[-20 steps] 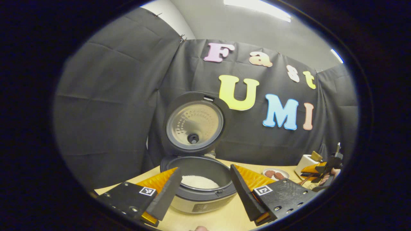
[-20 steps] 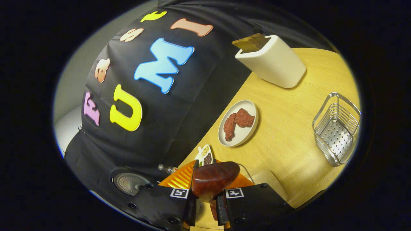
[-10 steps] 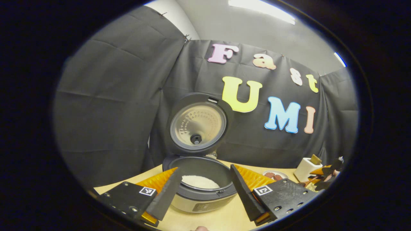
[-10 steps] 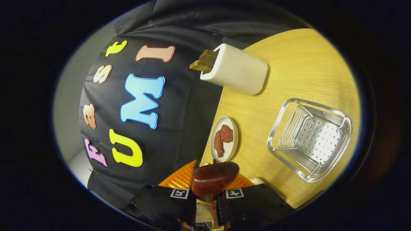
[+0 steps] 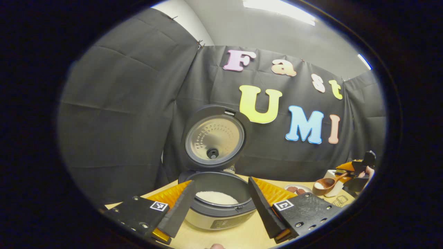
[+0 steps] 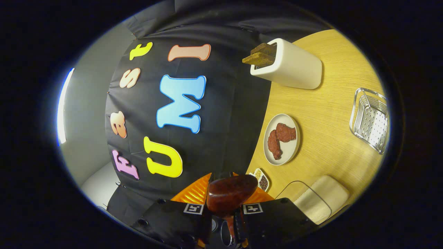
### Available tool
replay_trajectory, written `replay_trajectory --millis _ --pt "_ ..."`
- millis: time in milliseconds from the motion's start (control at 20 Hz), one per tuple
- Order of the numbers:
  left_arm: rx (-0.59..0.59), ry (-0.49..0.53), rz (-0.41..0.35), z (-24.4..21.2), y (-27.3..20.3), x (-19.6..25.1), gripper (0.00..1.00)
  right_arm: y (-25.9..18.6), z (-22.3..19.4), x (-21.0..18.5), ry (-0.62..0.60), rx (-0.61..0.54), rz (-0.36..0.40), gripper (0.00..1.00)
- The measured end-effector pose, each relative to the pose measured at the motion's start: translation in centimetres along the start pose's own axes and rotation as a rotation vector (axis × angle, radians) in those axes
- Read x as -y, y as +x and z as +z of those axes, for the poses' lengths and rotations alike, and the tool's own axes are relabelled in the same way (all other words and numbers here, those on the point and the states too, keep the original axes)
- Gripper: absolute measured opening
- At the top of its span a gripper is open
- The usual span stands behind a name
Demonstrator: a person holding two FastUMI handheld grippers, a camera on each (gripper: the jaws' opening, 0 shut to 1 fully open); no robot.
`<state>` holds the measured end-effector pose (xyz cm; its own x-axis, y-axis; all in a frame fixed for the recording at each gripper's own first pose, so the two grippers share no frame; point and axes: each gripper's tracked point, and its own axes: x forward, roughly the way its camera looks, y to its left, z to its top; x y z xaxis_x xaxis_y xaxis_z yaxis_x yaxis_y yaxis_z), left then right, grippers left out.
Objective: Close the left gripper, press the button to open the rice cooker; take a wooden spoon from the chopstick holder with the right hand, scoop a spoonful of rice and pour it into the rice cooker, then put the wooden spoon back into the chopstick holder.
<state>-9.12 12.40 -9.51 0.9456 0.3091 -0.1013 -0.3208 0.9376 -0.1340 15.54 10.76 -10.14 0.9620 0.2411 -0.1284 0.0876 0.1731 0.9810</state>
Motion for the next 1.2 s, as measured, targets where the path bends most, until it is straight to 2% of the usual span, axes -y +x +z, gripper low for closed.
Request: replay_trajectory --millis 200,550,850,950,1000,1050,1100,1150,1200 --pt "0.009 0.021 -0.006 0.6 -0.4 -0.2 0.94 2.4 -2.7 -2.0 0.007 -0.041 0.003 0.27" --pt "0.015 0.023 0.04 0.8 -0.4 -3.0 0.93 5.7 -9.7 -6.9 -0.02 -0.16 0.045 0.27" --pt "-0.017 -0.007 0.091 -0.8 0.0 -6.6 0.95 8.2 -16.9 -10.6 -0.118 -0.27 0.078 0.27" --pt "-0.016 0.004 0.096 -0.7 -0.2 -7.3 0.95 9.1 -19.5 -11.8 -0.153 -0.309 0.086 0.23" --pt "-0.012 0.011 0.098 -0.6 -0.3 -7.6 0.95 9.5 -20.7 -12.4 -0.184 -0.324 0.094 0.27" --pt "-0.012 0.016 0.097 -0.6 -0.2 -7.7 0.95 9.9 -21.9 -12.8 -0.222 -0.335 0.101 0.23" --pt "-0.015 0.013 0.091 -0.6 0.1 -7.7 0.95 10.2 -23.0 -13.1 -0.262 -0.348 0.108 0.27" --pt "-0.019 0.006 0.084 -0.6 0.2 -7.6 0.94 10.5 -24.1 -13.2 -0.298 -0.358 0.113 0.22" --pt "-0.019 0.005 0.081 -0.5 0.4 -7.6 0.95 10.7 -25.1 -13.3 -0.33 -0.37 0.119 0.22"
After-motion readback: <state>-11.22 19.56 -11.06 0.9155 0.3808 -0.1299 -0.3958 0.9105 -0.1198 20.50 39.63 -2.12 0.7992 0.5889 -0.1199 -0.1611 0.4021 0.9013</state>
